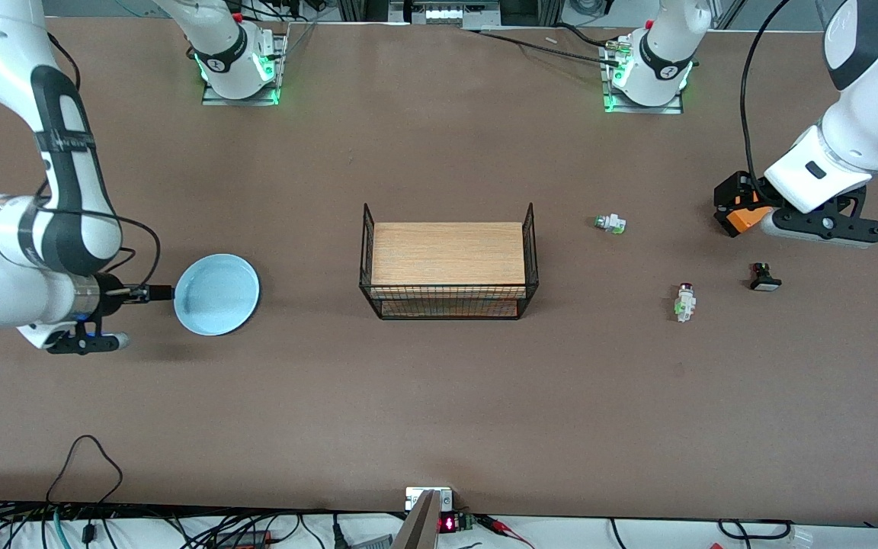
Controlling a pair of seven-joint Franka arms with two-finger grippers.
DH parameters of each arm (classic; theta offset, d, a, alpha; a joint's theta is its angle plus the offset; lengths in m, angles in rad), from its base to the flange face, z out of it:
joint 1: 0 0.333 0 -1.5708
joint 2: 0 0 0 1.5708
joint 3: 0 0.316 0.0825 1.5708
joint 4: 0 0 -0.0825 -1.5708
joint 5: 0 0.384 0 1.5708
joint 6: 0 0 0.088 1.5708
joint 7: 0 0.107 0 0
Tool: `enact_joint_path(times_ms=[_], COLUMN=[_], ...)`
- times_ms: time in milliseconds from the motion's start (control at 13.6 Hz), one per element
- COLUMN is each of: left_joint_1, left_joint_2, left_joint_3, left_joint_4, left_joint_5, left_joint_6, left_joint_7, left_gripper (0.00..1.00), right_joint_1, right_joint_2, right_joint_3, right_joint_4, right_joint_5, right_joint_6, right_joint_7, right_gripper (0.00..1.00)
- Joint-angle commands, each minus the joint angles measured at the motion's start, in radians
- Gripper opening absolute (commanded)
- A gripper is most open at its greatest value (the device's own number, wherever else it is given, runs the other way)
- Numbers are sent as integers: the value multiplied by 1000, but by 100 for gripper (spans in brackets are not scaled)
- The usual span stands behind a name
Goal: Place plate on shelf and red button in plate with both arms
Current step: 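Move the right gripper down to the rim of the light blue plate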
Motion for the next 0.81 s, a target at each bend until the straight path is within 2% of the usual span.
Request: enact_joint_path(times_ms=[0, 294, 588, 735], left_joint_1=[2, 2, 0, 2], left_joint_2=[12, 13, 13, 13], left_joint_3=[0, 0, 0, 0], left_joint_4=[30, 32, 32, 32], left_joint_5=[-4, -4, -2, -2], left_joint_6=[-25, -24, -24, -24], left_joint_7=[22, 23, 23, 23], left_gripper=[100, 100, 100, 100], right_joint_1=[-15, -13, -13, -22], right_joint_2=[64, 107, 130, 155], right_joint_3=[4, 4, 4, 4], right_joint_4=[32, 32, 26, 21], right_joint_5=[25, 25, 26, 26], right_joint_6=[47, 133, 149, 184], right_joint_7=[-32, -83, -83, -88], right_gripper=[100, 97, 84, 83])
